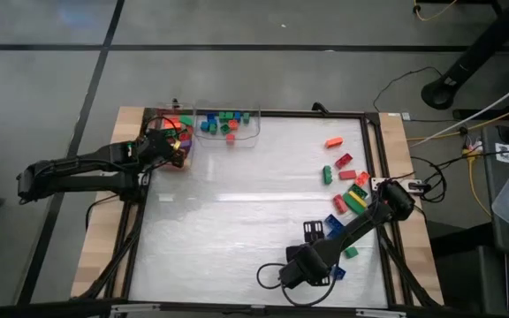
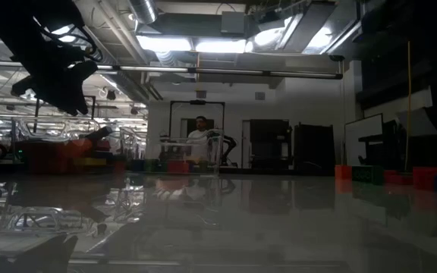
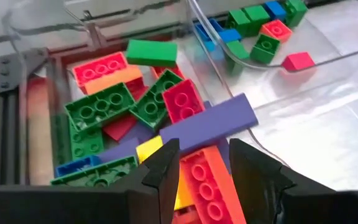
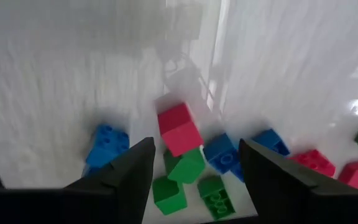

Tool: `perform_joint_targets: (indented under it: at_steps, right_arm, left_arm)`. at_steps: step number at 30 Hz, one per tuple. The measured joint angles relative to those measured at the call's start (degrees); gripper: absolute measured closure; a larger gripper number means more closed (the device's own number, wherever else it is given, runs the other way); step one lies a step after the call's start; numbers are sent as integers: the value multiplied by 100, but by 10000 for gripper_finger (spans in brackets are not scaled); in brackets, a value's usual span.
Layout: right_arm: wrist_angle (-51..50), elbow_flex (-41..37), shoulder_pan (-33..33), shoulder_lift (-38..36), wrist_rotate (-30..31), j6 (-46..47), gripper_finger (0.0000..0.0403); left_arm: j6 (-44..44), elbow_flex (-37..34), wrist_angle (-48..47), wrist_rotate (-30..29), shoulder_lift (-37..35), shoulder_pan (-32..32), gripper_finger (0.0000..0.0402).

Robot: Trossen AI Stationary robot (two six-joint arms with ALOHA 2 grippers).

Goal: Sort blocks by size
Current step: Put the small red block into the right transparent bin

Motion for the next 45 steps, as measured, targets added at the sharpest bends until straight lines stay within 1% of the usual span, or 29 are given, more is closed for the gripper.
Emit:
perform_joint_targets:
  at_steps: [3,5,10,16,22,29,32,37,38,43,45]
  right_arm:
    - [4,-243,-2,0,1,-54,168]
    - [49,-416,-2,0,-100,-84,168]
    - [343,-800,-2,-2,-344,-498,168]
    - [522,-1182,-2,-2,-392,-662,168]
    - [883,-1469,-2,-7,-496,-932,168]
    - [1265,-1702,-2,-7,-512,-945,171]
    - [1355,-1759,-2,-7,-550,-945,192]
    - [1497,-1801,-2,-13,-603,-949,265]
    - [1521,-1801,-15,-15,-601,-958,274]
    - [1831,-1778,-248,-33,-601,-1071,274]
    - [1989,-1707,-428,-33,-452,-1257,274]
  left_arm:
    - [0,0,-2,145,0,0,274]
    - [0,0,-15,205,0,0,274]
    - [0,0,-24,215,2,0,274]
    - [0,0,-24,215,0,-3,274]
    - [2,0,-24,215,0,-3,274]
    - [0,0,-25,215,2,-3,274]
    - [1,0,-26,215,1,-3,274]
    - [2,0,-26,215,0,-3,274]
    - [2,0,-25,215,2,-3,274]
    - [0,0,-26,215,0,-3,274]
    - [1,0,-24,215,2,-3,274]
